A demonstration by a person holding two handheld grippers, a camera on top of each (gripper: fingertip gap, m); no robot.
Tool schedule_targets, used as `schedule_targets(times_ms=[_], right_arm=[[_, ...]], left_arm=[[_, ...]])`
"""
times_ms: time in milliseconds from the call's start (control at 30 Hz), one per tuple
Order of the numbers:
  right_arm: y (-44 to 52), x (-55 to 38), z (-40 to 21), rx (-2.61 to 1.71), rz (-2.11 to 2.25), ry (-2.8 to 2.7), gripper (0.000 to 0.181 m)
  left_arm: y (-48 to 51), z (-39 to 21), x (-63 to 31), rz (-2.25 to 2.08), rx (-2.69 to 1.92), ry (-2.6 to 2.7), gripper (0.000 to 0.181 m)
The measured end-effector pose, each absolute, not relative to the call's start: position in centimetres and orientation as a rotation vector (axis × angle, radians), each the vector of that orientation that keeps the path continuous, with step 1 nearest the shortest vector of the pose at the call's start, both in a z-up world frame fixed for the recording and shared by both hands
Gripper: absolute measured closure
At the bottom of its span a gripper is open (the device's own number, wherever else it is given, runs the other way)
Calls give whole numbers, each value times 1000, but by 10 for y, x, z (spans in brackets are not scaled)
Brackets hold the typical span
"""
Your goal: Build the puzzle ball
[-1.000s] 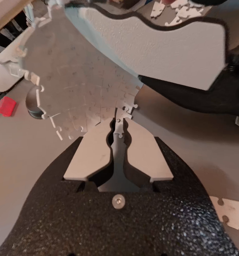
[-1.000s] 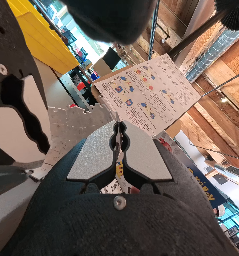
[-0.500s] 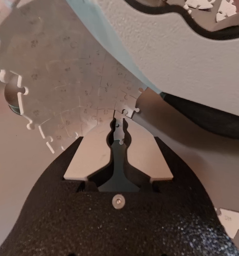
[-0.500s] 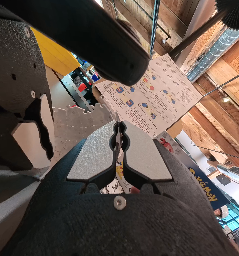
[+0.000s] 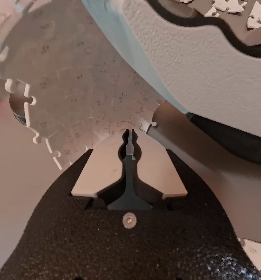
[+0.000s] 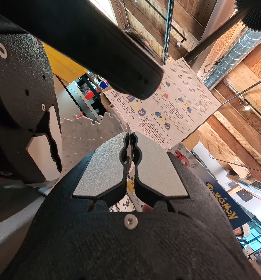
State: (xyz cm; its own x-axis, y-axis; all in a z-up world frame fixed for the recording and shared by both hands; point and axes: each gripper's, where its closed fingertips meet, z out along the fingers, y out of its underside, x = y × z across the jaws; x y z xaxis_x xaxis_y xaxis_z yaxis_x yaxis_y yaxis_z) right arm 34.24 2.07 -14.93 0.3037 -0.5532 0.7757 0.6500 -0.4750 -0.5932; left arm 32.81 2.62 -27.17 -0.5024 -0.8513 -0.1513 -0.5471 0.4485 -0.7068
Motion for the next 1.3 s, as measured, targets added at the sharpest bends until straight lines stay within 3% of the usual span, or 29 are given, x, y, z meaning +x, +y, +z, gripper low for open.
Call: schedule_targets(times_ms=[1300], right_arm=[[17, 346, -150, -1500, -1396, -58, 177]], left_arm=[[22, -273, 329, -879, -1285, 2260, 181]])
